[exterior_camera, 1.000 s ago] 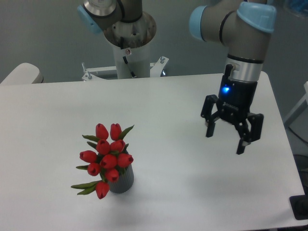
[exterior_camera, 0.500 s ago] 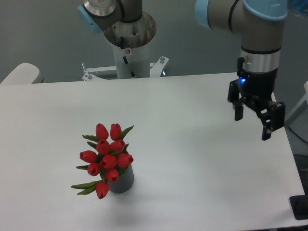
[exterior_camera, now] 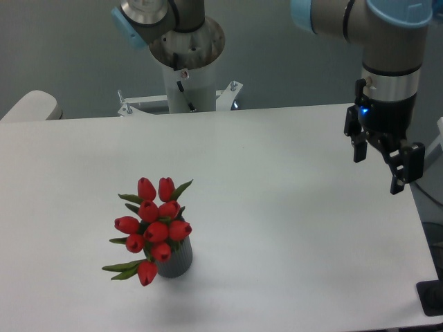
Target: Insert the flowers into the vase
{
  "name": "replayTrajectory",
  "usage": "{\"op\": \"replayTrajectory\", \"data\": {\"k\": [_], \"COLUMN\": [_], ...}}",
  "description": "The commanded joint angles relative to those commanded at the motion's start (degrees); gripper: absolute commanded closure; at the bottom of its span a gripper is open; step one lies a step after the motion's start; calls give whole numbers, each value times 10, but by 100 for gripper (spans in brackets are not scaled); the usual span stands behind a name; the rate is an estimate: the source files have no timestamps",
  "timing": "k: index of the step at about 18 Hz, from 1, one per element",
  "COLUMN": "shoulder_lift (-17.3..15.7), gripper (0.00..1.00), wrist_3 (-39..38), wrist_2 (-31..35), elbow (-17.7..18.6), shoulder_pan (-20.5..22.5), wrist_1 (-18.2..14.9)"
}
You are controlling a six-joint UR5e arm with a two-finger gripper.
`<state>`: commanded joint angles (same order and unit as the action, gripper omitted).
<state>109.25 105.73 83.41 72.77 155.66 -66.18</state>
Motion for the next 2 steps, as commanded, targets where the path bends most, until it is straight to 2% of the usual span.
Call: {"op": "replayTrajectory", "data": {"k": [2], "shoulder_lift": [-1], "gripper": [0], "wrist_3": [0], "wrist_2": [0], "elbow": [2], "shoulder_pan": [0], "wrist_1": [1]}}
